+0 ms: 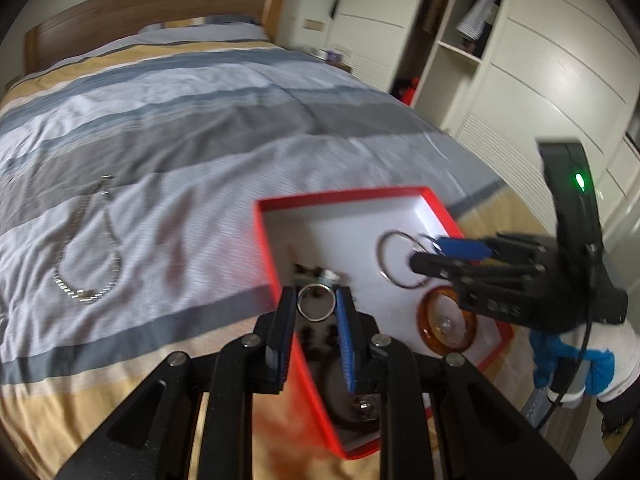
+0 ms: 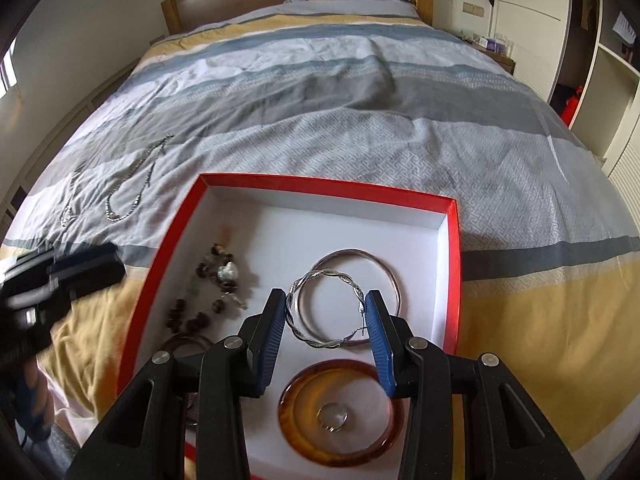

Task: Organize jewelry
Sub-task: 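Carry the ring and twisted hoop into the box and open both tools, then withdraw both tools from the box toward the necklace and second hoop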

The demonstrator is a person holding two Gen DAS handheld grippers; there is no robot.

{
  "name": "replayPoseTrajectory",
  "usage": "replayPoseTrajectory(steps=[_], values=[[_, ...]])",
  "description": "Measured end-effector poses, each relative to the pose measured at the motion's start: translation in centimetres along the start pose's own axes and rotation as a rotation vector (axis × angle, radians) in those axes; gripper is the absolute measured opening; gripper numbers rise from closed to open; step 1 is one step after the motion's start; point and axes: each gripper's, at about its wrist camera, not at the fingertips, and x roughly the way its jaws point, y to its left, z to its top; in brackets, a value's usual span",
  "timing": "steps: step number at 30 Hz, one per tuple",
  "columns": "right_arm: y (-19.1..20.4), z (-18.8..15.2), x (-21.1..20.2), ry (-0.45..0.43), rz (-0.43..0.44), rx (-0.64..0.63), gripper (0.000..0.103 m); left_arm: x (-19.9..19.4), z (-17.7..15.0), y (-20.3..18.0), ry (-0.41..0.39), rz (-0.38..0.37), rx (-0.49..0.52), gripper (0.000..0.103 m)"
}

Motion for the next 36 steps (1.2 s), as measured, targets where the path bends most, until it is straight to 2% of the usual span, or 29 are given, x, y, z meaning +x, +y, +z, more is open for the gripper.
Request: replayPoseTrajectory(steps=[6,16,36], values=[[-0.3,0.4,1.4,0.025,0.001,-0.023,0.040,2.4,-0.2,-1.9,0.040,-0.002,0.046,0.019],[-0.9,0.4,3.3,0.075,-0.002,-0.061,0.040,4.9,-1.2,-1.8,0.088,0.023,0.056,0.019],[-1.0,0.3,3.7,0.081,-0.027,-0.074,0.041,5.3,-1.7,-2.2,0.097,0.016,0.063,0.020]])
